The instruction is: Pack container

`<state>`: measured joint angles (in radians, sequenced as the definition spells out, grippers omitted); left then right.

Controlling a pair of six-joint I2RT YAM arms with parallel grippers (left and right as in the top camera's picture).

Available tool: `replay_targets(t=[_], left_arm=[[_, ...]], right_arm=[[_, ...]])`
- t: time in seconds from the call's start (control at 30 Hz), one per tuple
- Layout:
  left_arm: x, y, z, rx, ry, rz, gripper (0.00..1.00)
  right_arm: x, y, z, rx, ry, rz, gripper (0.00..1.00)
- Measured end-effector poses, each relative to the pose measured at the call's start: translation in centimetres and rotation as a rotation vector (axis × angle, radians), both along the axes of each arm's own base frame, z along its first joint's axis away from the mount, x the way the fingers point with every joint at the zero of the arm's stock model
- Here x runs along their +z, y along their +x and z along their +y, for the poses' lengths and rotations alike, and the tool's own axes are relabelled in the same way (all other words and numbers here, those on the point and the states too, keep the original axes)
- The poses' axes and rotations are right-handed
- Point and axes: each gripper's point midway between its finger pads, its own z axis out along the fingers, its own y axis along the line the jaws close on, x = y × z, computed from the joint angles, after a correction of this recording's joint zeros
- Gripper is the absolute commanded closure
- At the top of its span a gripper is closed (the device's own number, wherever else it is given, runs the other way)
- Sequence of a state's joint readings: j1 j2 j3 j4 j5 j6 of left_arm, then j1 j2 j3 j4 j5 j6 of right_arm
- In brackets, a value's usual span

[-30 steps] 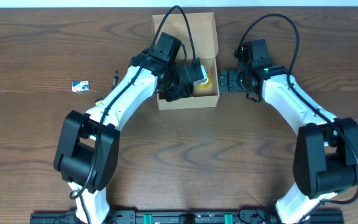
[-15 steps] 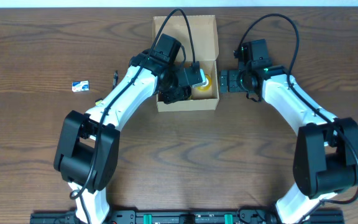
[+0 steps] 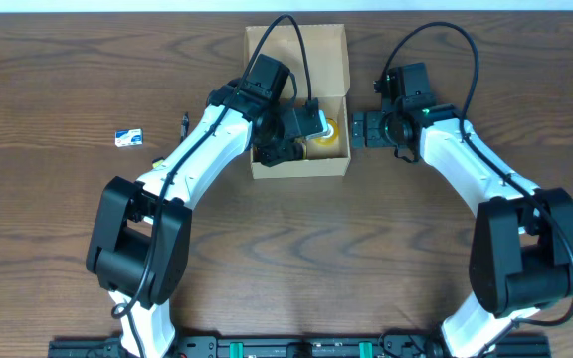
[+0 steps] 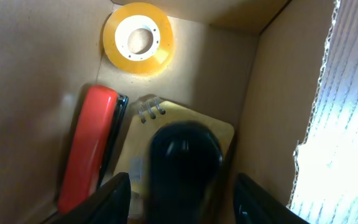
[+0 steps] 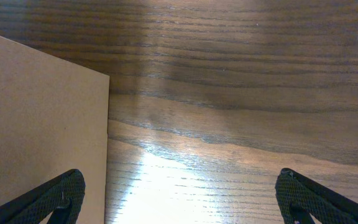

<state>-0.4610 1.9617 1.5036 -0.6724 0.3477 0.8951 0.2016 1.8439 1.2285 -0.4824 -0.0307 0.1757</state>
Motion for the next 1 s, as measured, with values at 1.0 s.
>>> replay_targets(t=[1.0], left_arm=[[16.0,8.6,5.6,0.261,-0.066,-0.233,0.46]], right_arm=[[0.0,0.0,0.0,0.000,0.000,0.000,0.01]])
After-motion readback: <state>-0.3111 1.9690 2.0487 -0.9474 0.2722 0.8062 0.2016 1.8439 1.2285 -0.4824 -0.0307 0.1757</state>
